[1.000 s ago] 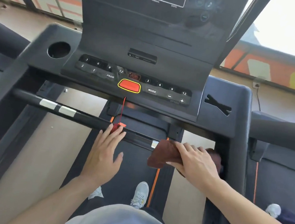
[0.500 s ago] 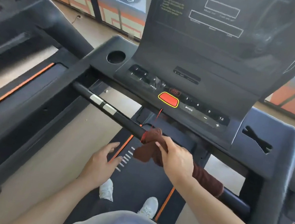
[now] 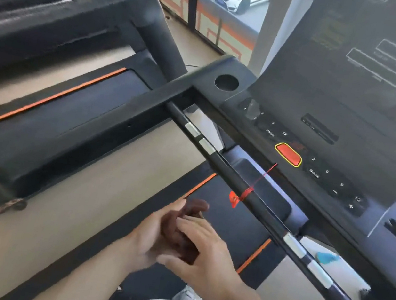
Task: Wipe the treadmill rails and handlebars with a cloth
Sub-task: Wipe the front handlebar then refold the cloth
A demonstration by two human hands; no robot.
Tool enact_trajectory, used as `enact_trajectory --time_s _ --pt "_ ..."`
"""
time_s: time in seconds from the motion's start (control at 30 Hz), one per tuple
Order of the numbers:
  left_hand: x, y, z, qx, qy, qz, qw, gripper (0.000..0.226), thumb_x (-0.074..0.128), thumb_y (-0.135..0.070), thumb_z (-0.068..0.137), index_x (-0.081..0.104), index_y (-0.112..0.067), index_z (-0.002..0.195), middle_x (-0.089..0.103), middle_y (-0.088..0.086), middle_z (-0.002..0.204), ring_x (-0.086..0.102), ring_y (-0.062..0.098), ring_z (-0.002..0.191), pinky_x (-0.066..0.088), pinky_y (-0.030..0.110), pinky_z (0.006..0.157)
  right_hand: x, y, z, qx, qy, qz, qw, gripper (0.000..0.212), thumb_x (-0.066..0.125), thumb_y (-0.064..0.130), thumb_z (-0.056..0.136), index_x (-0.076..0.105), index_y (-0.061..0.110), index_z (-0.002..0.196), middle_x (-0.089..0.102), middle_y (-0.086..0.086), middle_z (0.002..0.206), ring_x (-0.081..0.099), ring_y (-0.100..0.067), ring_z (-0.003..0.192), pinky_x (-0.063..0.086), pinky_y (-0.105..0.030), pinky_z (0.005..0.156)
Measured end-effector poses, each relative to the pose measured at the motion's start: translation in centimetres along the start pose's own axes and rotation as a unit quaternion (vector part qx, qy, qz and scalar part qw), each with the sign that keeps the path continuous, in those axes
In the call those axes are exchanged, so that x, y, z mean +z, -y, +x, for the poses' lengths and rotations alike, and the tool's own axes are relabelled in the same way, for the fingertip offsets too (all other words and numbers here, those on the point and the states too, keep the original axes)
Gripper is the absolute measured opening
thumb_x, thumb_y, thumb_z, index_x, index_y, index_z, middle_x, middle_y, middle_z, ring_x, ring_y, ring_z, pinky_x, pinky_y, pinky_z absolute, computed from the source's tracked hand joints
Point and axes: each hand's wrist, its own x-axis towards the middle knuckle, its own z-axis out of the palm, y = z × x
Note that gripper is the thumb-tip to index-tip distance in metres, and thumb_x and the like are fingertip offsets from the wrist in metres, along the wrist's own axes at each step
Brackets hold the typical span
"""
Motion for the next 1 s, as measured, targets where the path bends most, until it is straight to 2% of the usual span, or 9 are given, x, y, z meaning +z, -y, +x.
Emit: enact_trajectory --time_s 0.1,0.2,0.3,0.37,0.47,0.57,0.7,0.87,1.0 --pt "-4.5 -0.2 -2.4 0.053 -0.029 -0.021 0.998 0.048 0.055 -0.026 0.090 0.063 -0.010 0.135 0.062 0.018 0.138 0.060 0.032 0.126 0.040 0.045 0.112 1.6 2.3 1.0 0.116 -0.014 0.175 0.978 0.028 0.059 0.047 0.101 0.078 0.031 0.113 0.072 0.019 0.122 0.063 -0.003 0.121 0.049 -0.029 0.104" --pt "-8.1 -0.4 -5.1 0.085 -0.070 0.004 0.994 0.047 0.059 -0.006 0.080 0.066 -0.002 0.126 0.067 0.025 0.126 0.066 0.037 0.115 0.049 0.045 0.104 3.6 3.4 2.4 0.242 -0.069 0.178 0.951 0.023 0.070 0.036 0.097 0.067 0.050 0.115 0.067 0.020 0.121 0.068 -0.003 0.103 0.059 -0.032 0.075" --pt "-11.9 -0.9 -8.4 0.106 -0.099 0.021 0.989 0.035 0.061 -0.002 0.079 0.074 -0.007 0.110 0.073 0.021 0.112 0.071 0.029 0.098 0.058 0.035 0.087 6.9 4.2 3.7 0.299 0.095 0.168 0.934 0.073 0.079 0.065 0.077 0.046 0.057 0.142 0.060 0.030 0.133 0.062 0.004 0.118 0.057 -0.031 0.090" --pt "-14.0 -1.4 -10.7 0.119 -0.077 0.033 0.989 0.032 0.066 -0.009 0.079 0.075 -0.009 0.109 0.074 0.017 0.107 0.071 0.025 0.095 0.058 0.030 0.079 9.5 4.9 4.5 0.292 0.177 0.149 0.928 0.083 0.080 0.077 0.065 0.051 0.056 0.140 0.063 0.029 0.132 0.059 0.005 0.123 0.048 -0.033 0.107" --pt "-16.7 -1.9 -13.7 0.134 -0.065 0.070 0.986 0.030 0.072 -0.019 0.081 0.076 -0.012 0.109 0.075 0.015 0.108 0.072 0.027 0.097 0.058 0.035 0.082 12.5 7.9 5.9 0.276 0.237 0.122 0.923 0.058 0.087 0.062 0.071 0.065 0.046 0.122 0.069 0.024 0.121 0.064 0.004 0.113 0.050 -0.025 0.103" --pt "-19.2 -2.4 -15.8 0.177 -0.163 0.153 0.958 0.026 0.076 -0.028 0.080 0.077 -0.019 0.105 0.078 0.011 0.103 0.073 0.028 0.100 0.056 0.048 0.096 14.8 11.0 7.4 0.232 0.275 0.091 0.928 0.026 0.086 0.043 0.082 0.068 0.033 0.098 0.074 0.014 0.093 0.067 0.006 0.084 0.054 -0.019 0.076" --pt "-21.5 -3.5 -17.3 0.251 -0.260 0.222 0.906 0.009 0.069 -0.015 0.094 0.076 -0.019 0.098 0.080 -0.001 0.094 0.075 0.018 0.093 0.057 0.039 0.090 17.2 12.4 8.8 0.212 0.211 0.012 0.954 0.054 0.078 0.070 0.072 0.059 0.020 0.085 0.067 0.001 0.080 0.061 -0.014 0.070 0.053 -0.041 0.071" --pt "-22.6 -5.1 -17.4 0.311 -0.285 0.248 0.872 0.018 0.057 -0.012 0.101 0.073 -0.020 0.098 0.078 -0.005 0.093 0.073 0.011 0.091 0.053 0.025 0.082 17.6 13.6 11.1 0.192 0.096 0.009 0.977 0.040 0.081 0.046 0.085 0.051 0.020 0.079 0.066 0.000 0.075 0.058 -0.021 0.069 0.052 -0.041 0.066" --pt "-23.1 -5.8 -16.6 0.315 -0.309 0.261 0.859 0.023 0.050 -0.015 0.105 0.071 -0.025 0.100 0.077 -0.007 0.091 0.071 0.005 0.088 0.046 0.006 0.074 17.5 13.5 13.3 0.194 0.103 0.050 0.974 0.031 0.081 0.035 0.088 0.051 0.030 0.086 0.071 0.006 0.077 0.064 -0.012 0.063 0.056 -0.038 0.061"
